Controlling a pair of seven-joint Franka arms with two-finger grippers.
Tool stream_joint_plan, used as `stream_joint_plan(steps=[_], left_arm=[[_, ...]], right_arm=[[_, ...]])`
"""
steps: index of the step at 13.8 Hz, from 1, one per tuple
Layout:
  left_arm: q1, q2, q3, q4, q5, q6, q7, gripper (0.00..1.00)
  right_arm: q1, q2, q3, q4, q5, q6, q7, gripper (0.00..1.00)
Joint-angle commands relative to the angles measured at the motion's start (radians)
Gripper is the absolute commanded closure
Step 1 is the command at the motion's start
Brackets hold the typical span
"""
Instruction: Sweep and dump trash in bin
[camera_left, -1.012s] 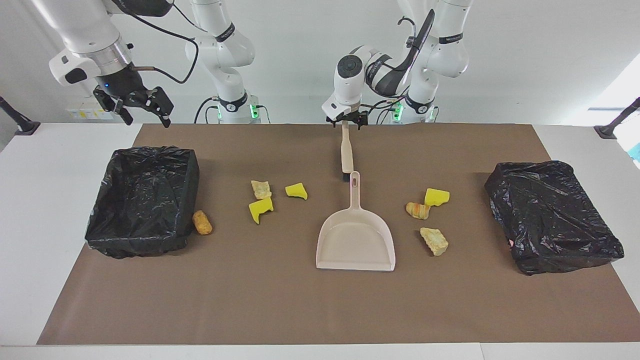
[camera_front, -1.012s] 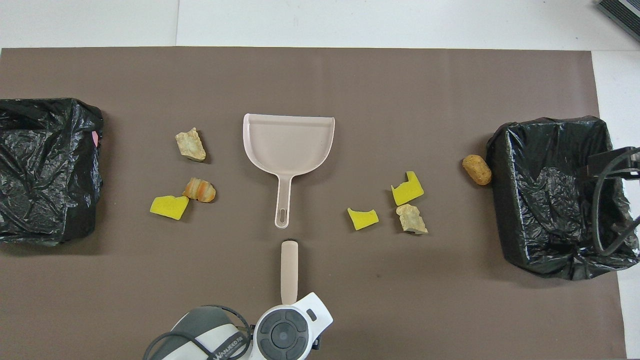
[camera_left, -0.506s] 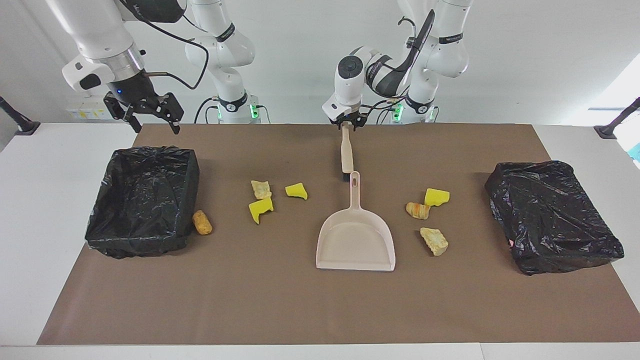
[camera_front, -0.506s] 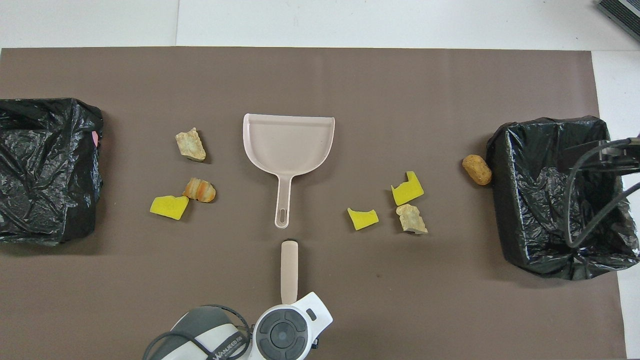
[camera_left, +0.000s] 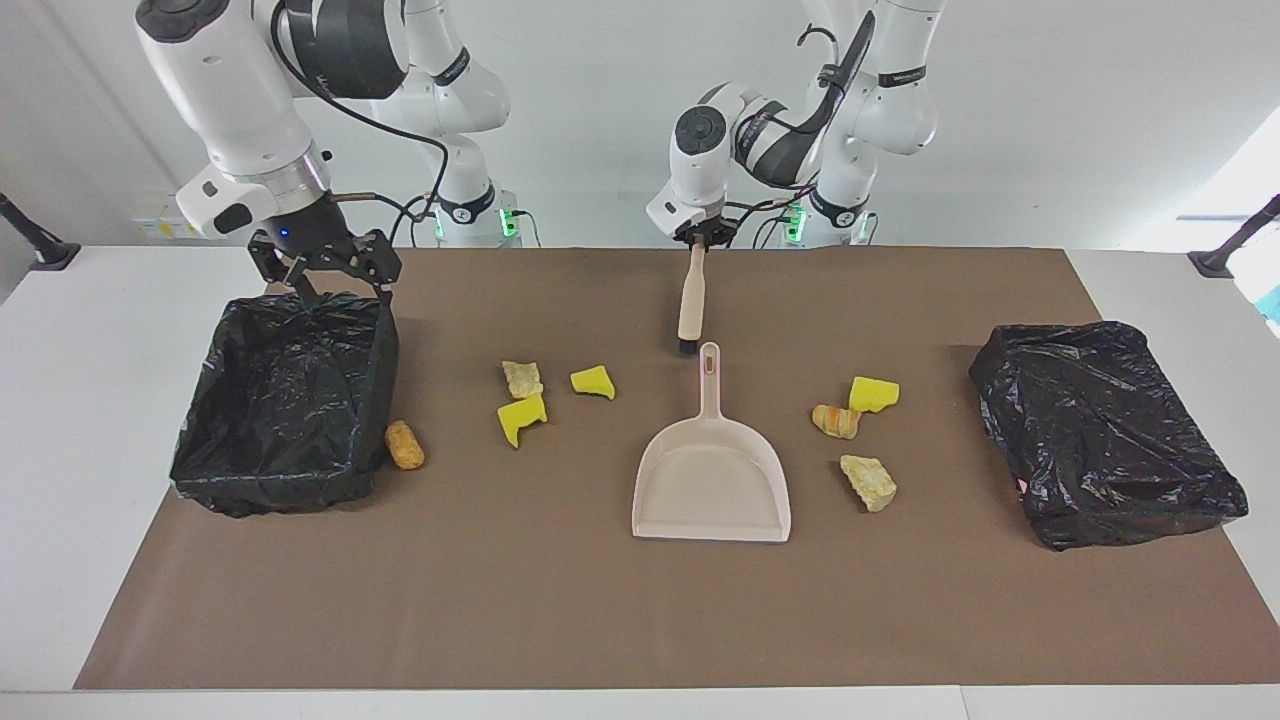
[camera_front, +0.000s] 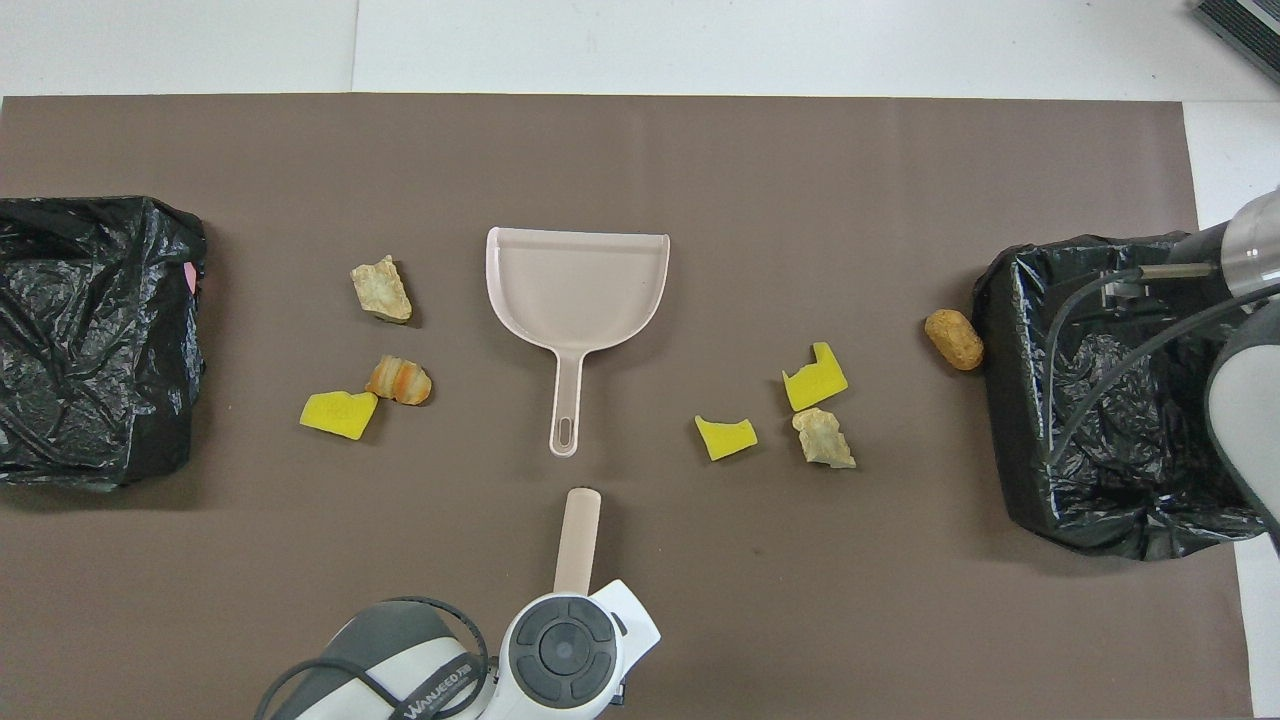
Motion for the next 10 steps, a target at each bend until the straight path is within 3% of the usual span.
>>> stream_joint_plan(steps=[1,5,7,10], left_arm=[[0.082,-0.066,0.005,0.035,-0.005,-0.123,0.025,1.00],[0.376,-0.166,0.005,0.151,0.008,-0.414,0.238,1.00],[0.490,-0.124,0.004,0.249,0.111,-0.473,0.346,1.00],[0.631,0.020,0.005,0.435,0.216,-0.468,0.434,1.00]], right_arm=[[0.014,-0.004,0.002,-0.041,0.010,0.059,0.031,0.00],[0.042,0.000,0.002,-0.093,0.010,0.125,0.079,0.00],[0.086,0.026,0.002,-0.108,0.010,0.171,0.112,0.00],[0.177,0.104,0.002,-0.105,0.010,0.302,0.238,0.00]])
